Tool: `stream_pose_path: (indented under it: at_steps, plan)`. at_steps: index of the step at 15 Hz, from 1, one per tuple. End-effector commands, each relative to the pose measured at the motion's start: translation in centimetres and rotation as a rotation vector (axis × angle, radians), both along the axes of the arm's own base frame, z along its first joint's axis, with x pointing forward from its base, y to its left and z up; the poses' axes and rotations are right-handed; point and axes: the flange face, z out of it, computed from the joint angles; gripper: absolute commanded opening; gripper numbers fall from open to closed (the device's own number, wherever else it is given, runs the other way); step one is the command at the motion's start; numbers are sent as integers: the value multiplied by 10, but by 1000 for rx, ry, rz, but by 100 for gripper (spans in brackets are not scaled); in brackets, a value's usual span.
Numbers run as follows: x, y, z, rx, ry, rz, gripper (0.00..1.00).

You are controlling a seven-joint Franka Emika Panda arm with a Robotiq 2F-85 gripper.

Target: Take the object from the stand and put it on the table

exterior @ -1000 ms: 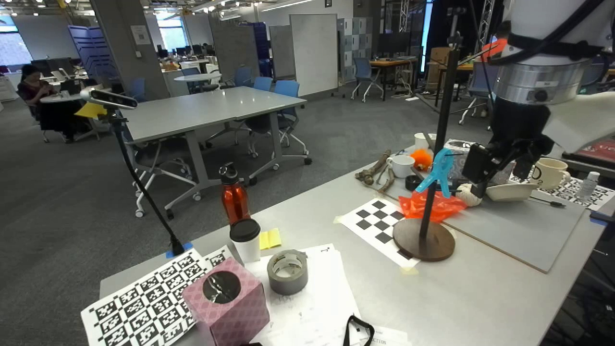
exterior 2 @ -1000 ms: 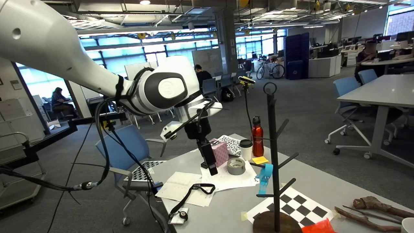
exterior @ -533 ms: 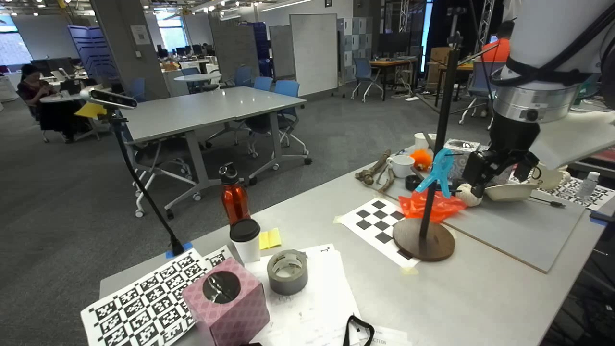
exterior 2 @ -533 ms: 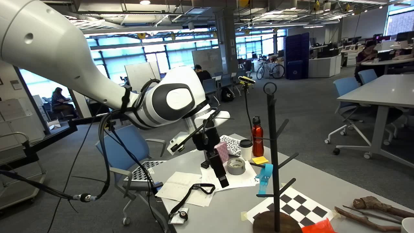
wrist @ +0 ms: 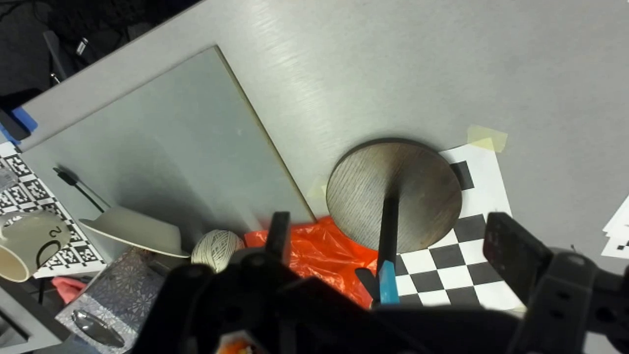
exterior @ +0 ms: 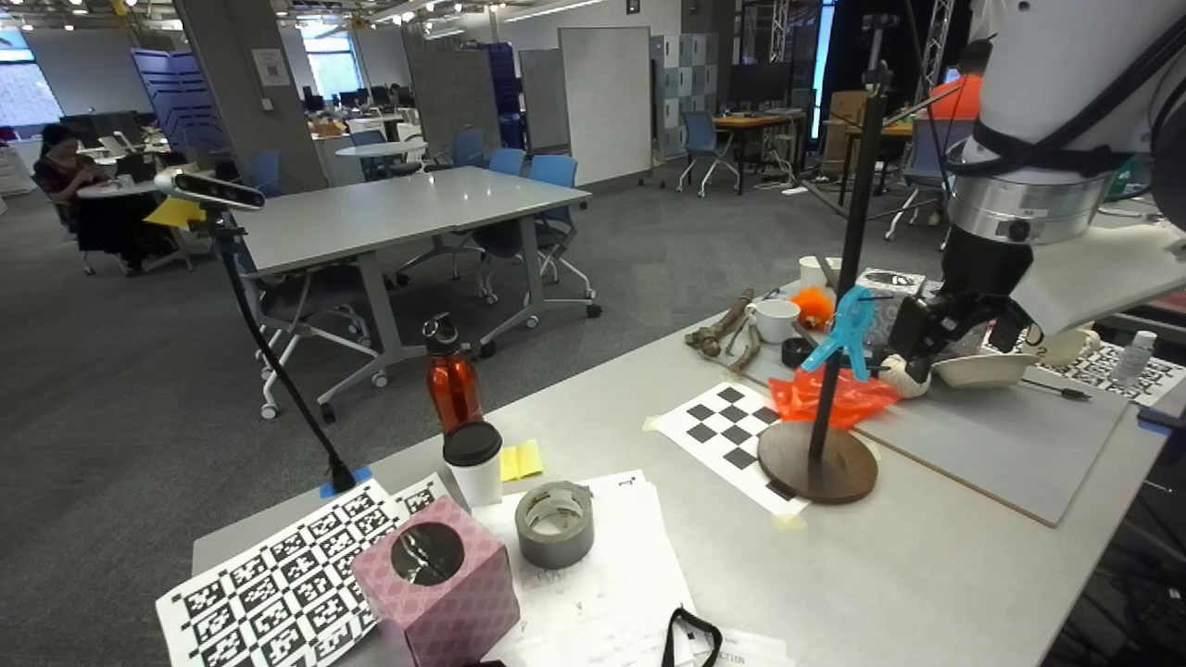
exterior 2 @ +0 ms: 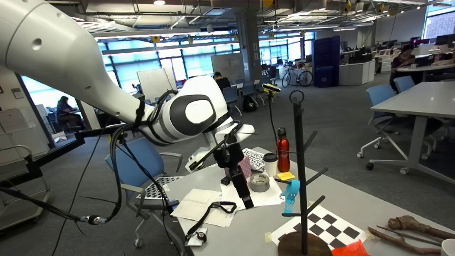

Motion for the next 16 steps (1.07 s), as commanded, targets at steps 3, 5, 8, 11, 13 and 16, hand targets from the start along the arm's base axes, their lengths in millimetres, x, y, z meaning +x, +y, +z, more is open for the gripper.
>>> stream_pose_path:
  at_steps: [3, 5, 8, 11, 13, 16]
  plan:
    - [7, 7, -8, -18, -36, 2, 100]
    - [8, 11, -11, -27, -57, 8, 100]
    - [14, 14, -17, -52, -114, 22, 100]
    - [20, 16, -24, -78, -160, 29, 100]
    - [24, 17, -31, -91, -187, 25, 100]
    - [32, 24, -40, -110, -228, 22, 100]
